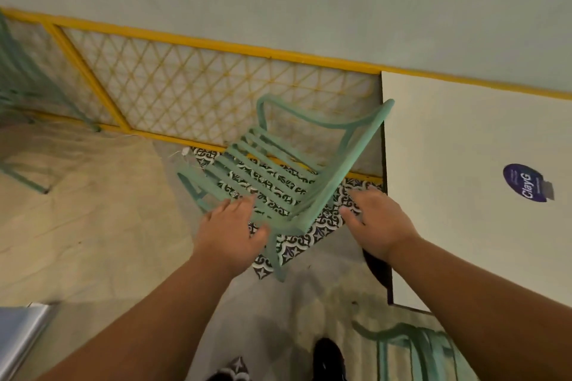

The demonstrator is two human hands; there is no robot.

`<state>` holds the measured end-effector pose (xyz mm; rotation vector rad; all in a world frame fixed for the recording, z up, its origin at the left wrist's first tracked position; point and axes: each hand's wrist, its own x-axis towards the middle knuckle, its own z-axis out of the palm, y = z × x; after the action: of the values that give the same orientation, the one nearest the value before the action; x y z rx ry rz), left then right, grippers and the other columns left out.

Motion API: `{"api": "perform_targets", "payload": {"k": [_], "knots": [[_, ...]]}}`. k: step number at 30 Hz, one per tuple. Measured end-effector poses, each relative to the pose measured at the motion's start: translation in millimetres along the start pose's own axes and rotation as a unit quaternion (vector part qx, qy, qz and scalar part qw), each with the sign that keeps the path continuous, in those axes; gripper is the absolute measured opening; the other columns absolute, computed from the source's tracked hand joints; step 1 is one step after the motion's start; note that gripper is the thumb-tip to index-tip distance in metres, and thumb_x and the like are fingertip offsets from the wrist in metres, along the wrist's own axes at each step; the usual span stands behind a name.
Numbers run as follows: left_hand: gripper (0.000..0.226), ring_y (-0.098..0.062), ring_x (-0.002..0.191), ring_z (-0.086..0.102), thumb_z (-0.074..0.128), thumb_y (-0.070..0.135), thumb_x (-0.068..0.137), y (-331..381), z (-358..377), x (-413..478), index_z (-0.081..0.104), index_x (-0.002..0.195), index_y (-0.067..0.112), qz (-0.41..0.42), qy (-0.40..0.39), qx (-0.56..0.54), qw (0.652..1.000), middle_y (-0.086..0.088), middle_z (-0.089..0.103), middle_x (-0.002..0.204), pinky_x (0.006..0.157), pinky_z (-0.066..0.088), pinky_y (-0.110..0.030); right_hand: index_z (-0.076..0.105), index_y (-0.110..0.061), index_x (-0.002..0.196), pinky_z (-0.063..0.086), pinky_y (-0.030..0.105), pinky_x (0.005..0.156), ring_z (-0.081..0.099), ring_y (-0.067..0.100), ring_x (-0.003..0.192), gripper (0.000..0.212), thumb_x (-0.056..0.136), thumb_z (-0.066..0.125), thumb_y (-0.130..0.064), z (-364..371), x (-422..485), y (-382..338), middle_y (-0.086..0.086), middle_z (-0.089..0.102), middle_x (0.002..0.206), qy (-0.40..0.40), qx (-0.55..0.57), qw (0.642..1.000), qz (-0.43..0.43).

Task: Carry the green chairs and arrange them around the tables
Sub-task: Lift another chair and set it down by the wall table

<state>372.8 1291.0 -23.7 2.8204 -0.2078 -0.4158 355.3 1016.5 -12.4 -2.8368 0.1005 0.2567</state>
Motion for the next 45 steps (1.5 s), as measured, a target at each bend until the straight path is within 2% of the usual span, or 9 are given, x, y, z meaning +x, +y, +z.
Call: {"api": "perform_targets", "payload": {"k": [8, 12, 17, 21, 23, 25, 28, 33, 45], "knots": [[0.077, -0.022, 0.151, 0.029, 0.041, 0.067, 0.093, 29.8, 40.1, 41.1, 0.029, 0.16, 0.031, 0.021, -0.052, -0.039, 0.998, 0.003, 0.038, 0.163, 0.123, 0.025, -0.05, 0.059, -0.013, 0.138, 0.039, 0.048, 0.116, 0.047, 0.029, 0.135, 0.055, 0.101, 0.044, -0.051, 26.2, 72.4, 8.8, 0.006, 0.063, 0.133, 0.014, 0.017, 0.999, -0.037], [0.058, -0.019, 0.098, 0.064, 0.055, 0.071, 0.079, 56.6, 60.8, 53.0, 0.058, 0.123, 0.034, 0.018, -0.128, -0.171, 0.977, 0.004, 0.067, 0.11, 0.09, 0.056, -0.045, 0.064, -0.013, 0.13, 0.041, 0.052, 0.111, 0.05, 0.034, 0.127, 0.05, 0.1, 0.048, -0.05, 25.8, 107.9, 15.2, 0.009, 0.064, 0.119, 0.012, -0.012, 0.998, -0.06], [0.041, -0.019, 0.084, 0.067, 0.064, 0.056, 0.078, 86.9, 64.8, 63.9, 0.057, 0.111, 0.033, -0.038, -0.124, -0.232, 0.964, 0.006, 0.064, 0.092, 0.078, 0.061, -0.044, 0.067, -0.019, 0.13, 0.02, 0.051, 0.125, 0.03, 0.034, 0.15, 0.061, 0.099, 0.036, -0.062, 27.5, 147.7, 26.9, 0.012, 0.063, 0.137, -0.063, -0.084, 0.991, -0.086], [0.029, -0.021, 0.088, 0.068, 0.062, 0.043, 0.085, 101.4, 66.5, 80.6, 0.058, 0.11, 0.029, -0.047, -0.115, -0.238, 0.963, 0.003, 0.068, 0.096, 0.081, 0.06, -0.043, 0.074, -0.026, 0.083, 0.017, 0.05, 0.124, 0.061, 0.022, 0.099, 0.081, 0.084, 0.004, -0.068, 28.6, 169.7, 25.5, -0.003, 0.068, 0.082, -0.102, -0.241, 0.956, -0.13], [0.025, -0.024, 0.096, 0.067, 0.061, 0.028, 0.094, 103.7, 74.3, 89.9, 0.058, 0.118, 0.021, -0.037, -0.104, -0.195, 0.975, -0.002, 0.069, 0.106, 0.085, 0.057, -0.04, 0.069, -0.021, 0.07, 0.035, 0.046, 0.117, 0.06, 0.02, 0.075, 0.074, 0.087, 0.009, -0.062, 28.5, 176.5, 19.8, -0.004, 0.061, 0.065, -0.111, -0.311, 0.932, -0.152], [0.024, -0.023, 0.095, 0.065, 0.061, 0.022, 0.098, 103.3, 79.5, 94.7, 0.057, 0.121, 0.017, -0.02, -0.097, -0.174, 0.98, -0.003, 0.069, 0.11, 0.081, 0.051, -0.033, 0.064, -0.018, 0.064, 0.056, 0.038, 0.083, 0.06, 0.021, 0.065, 0.066, 0.089, 0.019, -0.061, 27.1, 183.2, 18.4, -0.002, 0.057, 0.06, -0.111, -0.322, 0.927, -0.159], [0.021, -0.021, 0.088, 0.06, 0.061, 0.021, 0.099, 99.9, 82.8, 95.4, 0.057, 0.119, 0.017, -0.004, -0.088, -0.173, 0.981, -0.003, 0.067, 0.106, 0.076, 0.044, -0.03, 0.061, -0.018, 0.062, 0.046, 0.028, 0.055, 0.06, 0.02, 0.063, 0.064, 0.09, 0.026, -0.064, 27.0, 193.2, 19.3, -0.002, 0.055, 0.06, -0.12, -0.322, 0.924, -0.17], [0.014, -0.021, 0.078, 0.055, 0.059, 0.02, 0.097, 96.3, 86.1, 96.5, 0.055, 0.11, 0.019, 0.007, -0.079, -0.19, 0.979, 0.005, 0.052, 0.081, 0.068, 0.045, -0.032, 0.053, -0.016, 0.058, 0.036, 0.029, 0.055, 0.048, 0.021, 0.054, 0.061, 0.079, 0.015, -0.059, 30.0, 191.8, 19.7, -0.001, 0.049, 0.055, -0.079, -0.336, 0.917, -0.198], [0.023, -0.021, 0.084, 0.06, 0.063, 0.021, 0.097, 83.4, 82.2, 90.7, 0.054, 0.118, 0.017, 0.043, -0.096, -0.192, 0.976, 0.002, 0.058, 0.093, 0.074, 0.052, -0.034, 0.049, -0.019, 0.056, 0.038, 0.031, 0.059, 0.048, 0.021, 0.057, 0.056, 0.092, 0.026, -0.056, 36.8, 185.1, 12.9, -0.002, 0.047, 0.057, -0.073, -0.334, 0.919, -0.196]]}}
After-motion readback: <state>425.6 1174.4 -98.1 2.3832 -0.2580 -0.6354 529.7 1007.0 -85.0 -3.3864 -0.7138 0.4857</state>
